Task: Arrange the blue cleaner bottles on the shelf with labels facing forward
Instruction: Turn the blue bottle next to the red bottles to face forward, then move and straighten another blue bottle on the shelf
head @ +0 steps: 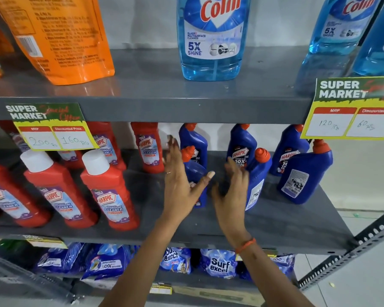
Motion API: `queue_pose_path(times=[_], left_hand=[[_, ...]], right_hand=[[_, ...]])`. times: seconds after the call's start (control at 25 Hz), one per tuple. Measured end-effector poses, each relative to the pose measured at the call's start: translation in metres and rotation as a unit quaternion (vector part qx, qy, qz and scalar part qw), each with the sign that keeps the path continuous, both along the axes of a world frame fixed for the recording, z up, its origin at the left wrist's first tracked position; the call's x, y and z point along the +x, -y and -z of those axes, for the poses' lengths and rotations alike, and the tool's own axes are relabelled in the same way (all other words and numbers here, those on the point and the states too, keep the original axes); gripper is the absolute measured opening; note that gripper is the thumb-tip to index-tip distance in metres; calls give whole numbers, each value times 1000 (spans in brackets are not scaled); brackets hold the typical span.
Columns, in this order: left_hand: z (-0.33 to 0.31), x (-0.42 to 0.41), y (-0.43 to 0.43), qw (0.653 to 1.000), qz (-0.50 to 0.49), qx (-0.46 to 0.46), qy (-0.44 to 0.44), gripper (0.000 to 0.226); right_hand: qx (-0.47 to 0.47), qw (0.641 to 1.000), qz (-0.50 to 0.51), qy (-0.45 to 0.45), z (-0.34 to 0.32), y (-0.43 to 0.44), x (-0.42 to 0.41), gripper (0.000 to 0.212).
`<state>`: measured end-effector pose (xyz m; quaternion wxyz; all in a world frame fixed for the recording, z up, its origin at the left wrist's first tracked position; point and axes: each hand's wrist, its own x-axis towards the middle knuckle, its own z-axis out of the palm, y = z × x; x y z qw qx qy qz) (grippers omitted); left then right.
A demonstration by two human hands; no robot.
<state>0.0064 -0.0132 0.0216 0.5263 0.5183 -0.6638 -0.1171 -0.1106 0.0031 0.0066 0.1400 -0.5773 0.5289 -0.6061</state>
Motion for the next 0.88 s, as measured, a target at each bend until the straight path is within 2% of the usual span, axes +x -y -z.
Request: queue_pose_path(times=[0.08,0.16,0.24,0.32,0.4,0.6,0.72,0.88], left_hand=[[-3,-21,-2,997,-1,-79,6,94],[1,-45,0,994,43,-100,-5,78],[7,-71,7,996,87,-16,6,61],[9,-94,19,987,111,113,39,58],[10,-109,35,973,106,195,66,55],[10,-111,55,971,103,214,29,38],[5,-108,59,970,93,224,-16,37],[-2,-113,61,973,67,219,-27,40]], right_hand=[[-93,994,49,-12,-6,-5,-22,48],[-91,991,92,-18,5,-5,-47,49],[-15,994,105,-8,30,-3,-69,61],[111,991,69,-17,59,0,-82,81],[216,976,21,-22,78,5,-87,97],[281,959,-15,8,84,20,-103,108],[304,951,-45,21,81,20,-116,109],[295,954,-24,-41,79,21,-113,117]])
